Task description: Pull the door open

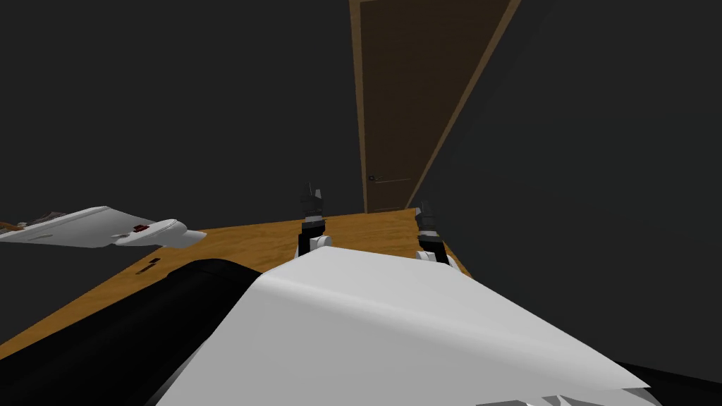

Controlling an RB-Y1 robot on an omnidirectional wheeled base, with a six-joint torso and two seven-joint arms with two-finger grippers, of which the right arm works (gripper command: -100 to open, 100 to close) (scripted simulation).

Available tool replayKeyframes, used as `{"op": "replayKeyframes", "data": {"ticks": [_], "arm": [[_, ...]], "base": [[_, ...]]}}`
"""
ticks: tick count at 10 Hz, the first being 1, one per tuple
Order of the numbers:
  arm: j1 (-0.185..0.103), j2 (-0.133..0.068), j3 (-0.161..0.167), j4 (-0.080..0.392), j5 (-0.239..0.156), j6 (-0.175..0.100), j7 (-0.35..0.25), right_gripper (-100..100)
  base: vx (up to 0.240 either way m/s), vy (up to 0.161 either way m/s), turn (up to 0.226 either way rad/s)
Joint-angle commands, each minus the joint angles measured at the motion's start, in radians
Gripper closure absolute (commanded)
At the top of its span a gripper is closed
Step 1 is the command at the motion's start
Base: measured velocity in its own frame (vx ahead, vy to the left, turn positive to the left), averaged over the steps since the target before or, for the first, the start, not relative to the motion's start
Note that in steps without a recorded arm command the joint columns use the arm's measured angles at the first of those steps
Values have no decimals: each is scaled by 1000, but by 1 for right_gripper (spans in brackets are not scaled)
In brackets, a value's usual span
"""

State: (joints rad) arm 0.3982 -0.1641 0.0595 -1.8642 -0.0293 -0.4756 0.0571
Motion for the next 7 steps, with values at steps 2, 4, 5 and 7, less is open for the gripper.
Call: {"op": "replayKeyframes", "data": {"ticks": [2, 4, 5, 7], "arm": [[-21, -18, 1, 65, -11, -17, -16, -100], [-38, -32, 1, 114, -19, -30, -28, -100], [-46, -40, 1, 139, -23, -37, -35, -100], [-64, -54, 0, 189, -32, -50, -47, -100]], "base": [[114, 58, 69], [106, 71, 70], [120, 64, 73], [110, 70, 73]]}}
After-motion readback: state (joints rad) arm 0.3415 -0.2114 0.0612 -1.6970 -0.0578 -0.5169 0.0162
